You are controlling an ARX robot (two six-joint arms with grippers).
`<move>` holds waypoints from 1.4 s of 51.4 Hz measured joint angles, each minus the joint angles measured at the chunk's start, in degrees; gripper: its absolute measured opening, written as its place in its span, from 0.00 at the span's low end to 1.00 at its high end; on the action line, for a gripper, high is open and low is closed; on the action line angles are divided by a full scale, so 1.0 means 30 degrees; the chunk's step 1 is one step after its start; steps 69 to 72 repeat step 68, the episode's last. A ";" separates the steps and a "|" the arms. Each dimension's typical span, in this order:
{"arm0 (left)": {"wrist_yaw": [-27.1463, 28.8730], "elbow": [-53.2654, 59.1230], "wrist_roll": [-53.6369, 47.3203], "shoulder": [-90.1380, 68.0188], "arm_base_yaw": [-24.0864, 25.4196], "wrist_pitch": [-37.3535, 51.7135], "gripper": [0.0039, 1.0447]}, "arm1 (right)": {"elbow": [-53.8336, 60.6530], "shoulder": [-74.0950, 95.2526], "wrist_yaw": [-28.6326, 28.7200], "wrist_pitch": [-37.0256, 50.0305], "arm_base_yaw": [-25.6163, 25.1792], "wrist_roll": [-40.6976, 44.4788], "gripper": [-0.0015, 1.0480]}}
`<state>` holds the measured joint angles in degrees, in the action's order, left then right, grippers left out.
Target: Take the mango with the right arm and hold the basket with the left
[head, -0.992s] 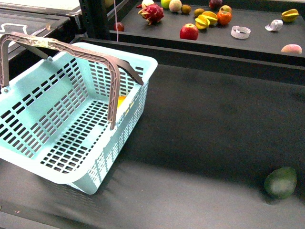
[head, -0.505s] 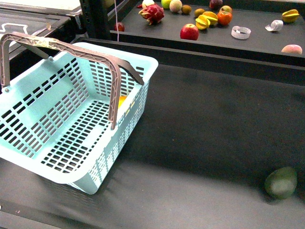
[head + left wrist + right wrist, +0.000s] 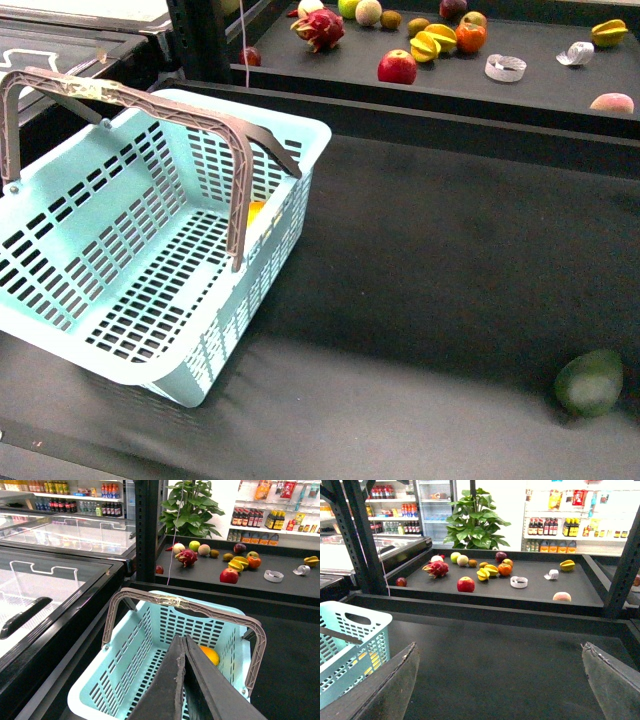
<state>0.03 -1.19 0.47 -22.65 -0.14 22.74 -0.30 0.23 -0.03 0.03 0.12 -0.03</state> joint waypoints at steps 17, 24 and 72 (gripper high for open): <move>0.0000 0.0000 0.0000 0.2805 0.0000 -0.2754 0.04 | 0.0000 0.0000 0.0000 0.0000 0.0000 0.0000 0.92; 0.0000 0.0000 0.0000 0.3832 0.0000 -0.3789 0.04 | 0.0000 0.0000 0.0000 0.0000 0.0000 0.0000 0.92; -0.0015 -0.0007 -0.0007 0.7468 0.0000 -0.7541 0.04 | 0.0000 0.0000 0.0000 0.0000 0.0000 0.0000 0.92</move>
